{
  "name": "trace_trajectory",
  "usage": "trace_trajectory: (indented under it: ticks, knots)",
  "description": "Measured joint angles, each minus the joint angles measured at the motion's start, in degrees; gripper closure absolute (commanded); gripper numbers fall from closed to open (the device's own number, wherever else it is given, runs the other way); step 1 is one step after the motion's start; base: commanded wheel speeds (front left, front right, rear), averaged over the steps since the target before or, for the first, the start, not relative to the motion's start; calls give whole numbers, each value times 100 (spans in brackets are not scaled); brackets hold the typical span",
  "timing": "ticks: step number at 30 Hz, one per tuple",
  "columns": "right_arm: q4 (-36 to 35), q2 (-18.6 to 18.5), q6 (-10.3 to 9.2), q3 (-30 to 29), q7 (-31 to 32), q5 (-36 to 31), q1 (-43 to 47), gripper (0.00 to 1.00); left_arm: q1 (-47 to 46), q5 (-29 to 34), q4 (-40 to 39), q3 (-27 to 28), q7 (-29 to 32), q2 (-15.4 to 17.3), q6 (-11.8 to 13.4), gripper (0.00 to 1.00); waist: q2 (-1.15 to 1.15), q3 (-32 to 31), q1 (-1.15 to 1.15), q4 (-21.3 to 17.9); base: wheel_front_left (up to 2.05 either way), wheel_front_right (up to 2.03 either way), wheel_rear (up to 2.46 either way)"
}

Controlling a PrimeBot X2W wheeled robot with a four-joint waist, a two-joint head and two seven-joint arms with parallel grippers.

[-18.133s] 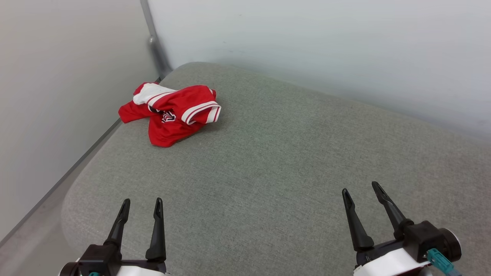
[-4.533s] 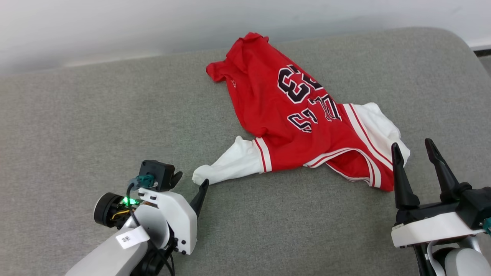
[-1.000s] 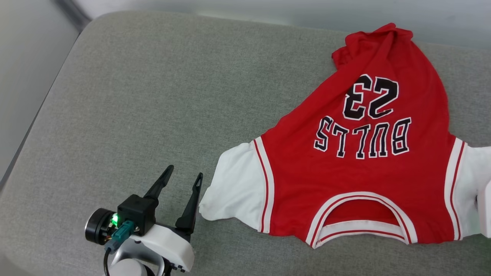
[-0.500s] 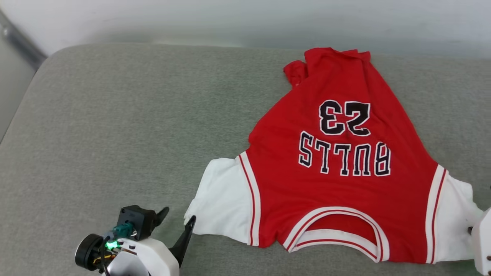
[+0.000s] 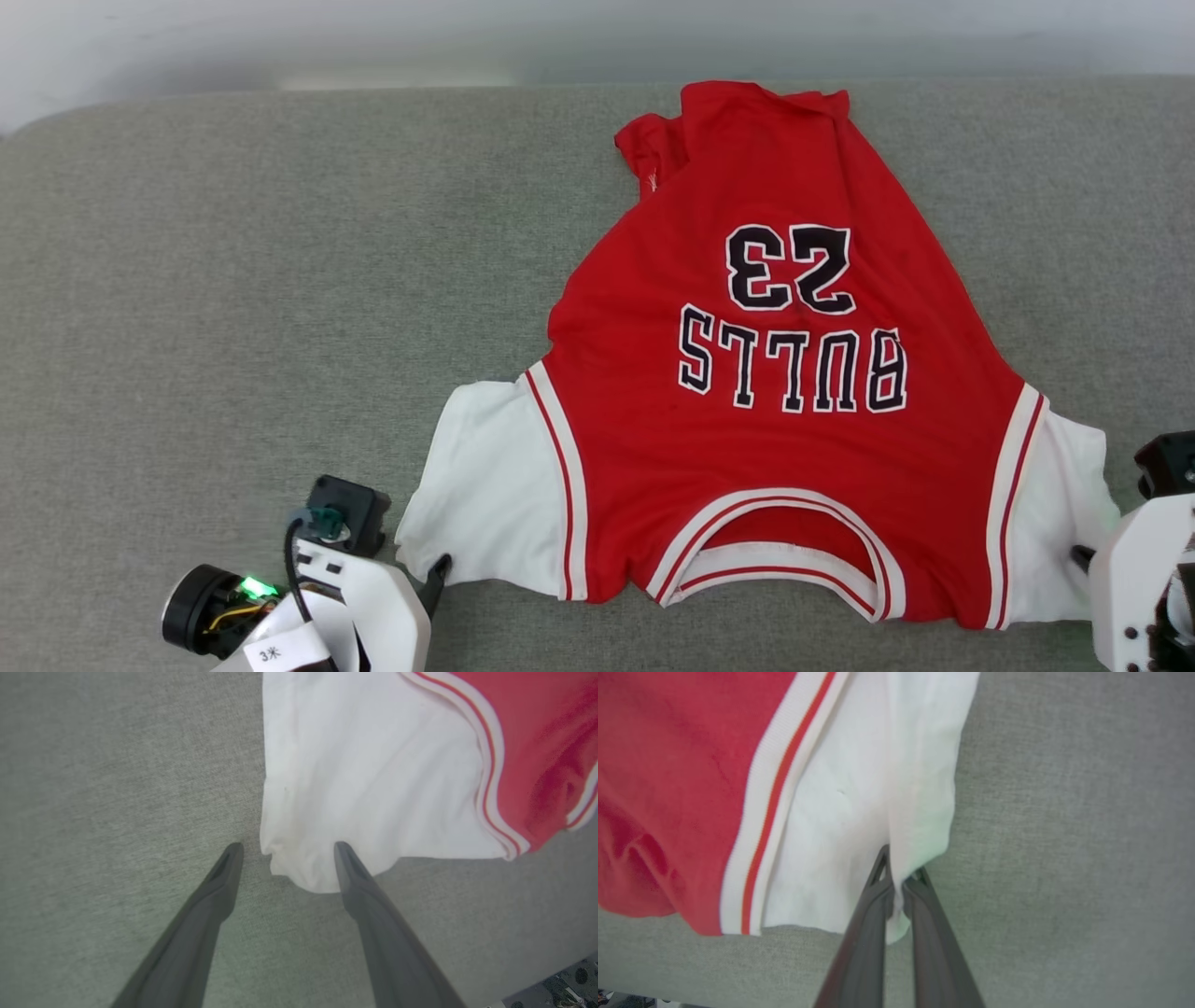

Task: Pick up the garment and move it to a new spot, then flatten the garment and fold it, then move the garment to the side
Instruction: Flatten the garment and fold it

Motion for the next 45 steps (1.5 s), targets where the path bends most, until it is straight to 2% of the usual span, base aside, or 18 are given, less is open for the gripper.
trace_trajectory:
  ticks: [7,8,9,15,20,23,34,38,45]
  knots:
    - [88,100,0,127,-187,54,-123,100,-202,236,433,-311,248,12,-131,0,0,173,0,-115,0,0,0]
    - [91,90,0,126,-209,55,-126,100,-227,235,483,-333,276,3,-155,53,0,194,0,-121,0,0,0]
    - [94,82,0,126,-224,55,-132,100,-243,235,538,-352,298,-12,-193,100,0,212,0,-125,0,0,0]
    - [103,0,0,131,-415,123,-132,100,-313,154,771,-399,144,-196,-393,100,0,146,0,-113,0,0,0]
    - [76,-118,-1,178,-461,263,-126,100,-159,69,677,-339,-133,-134,-493,100,0,-122,0,-107,0,0,0]
    - [-45,-265,-1,186,-513,316,-130,100,-88,79,368,-231,-258,86,-472,100,0,-330,0,-109,0,0,0]
    - [-969,-531,0,-133,-349,754,-552,100,146,0,-1182,654,-631,1076,42,100,0,-1009,0,-160,0,0,0]
    - [-1229,-357,0,-366,-155,1117,-884,100,135,129,-1579,966,-797,1482,144,100,0,-1086,0,-222,0,0,0]
    - [-1666,-174,0,-679,54,1351,-1407,100,-9,162,-2145,1588,-1032,1902,382,100,0,-1153,0,-270,0,0,0]
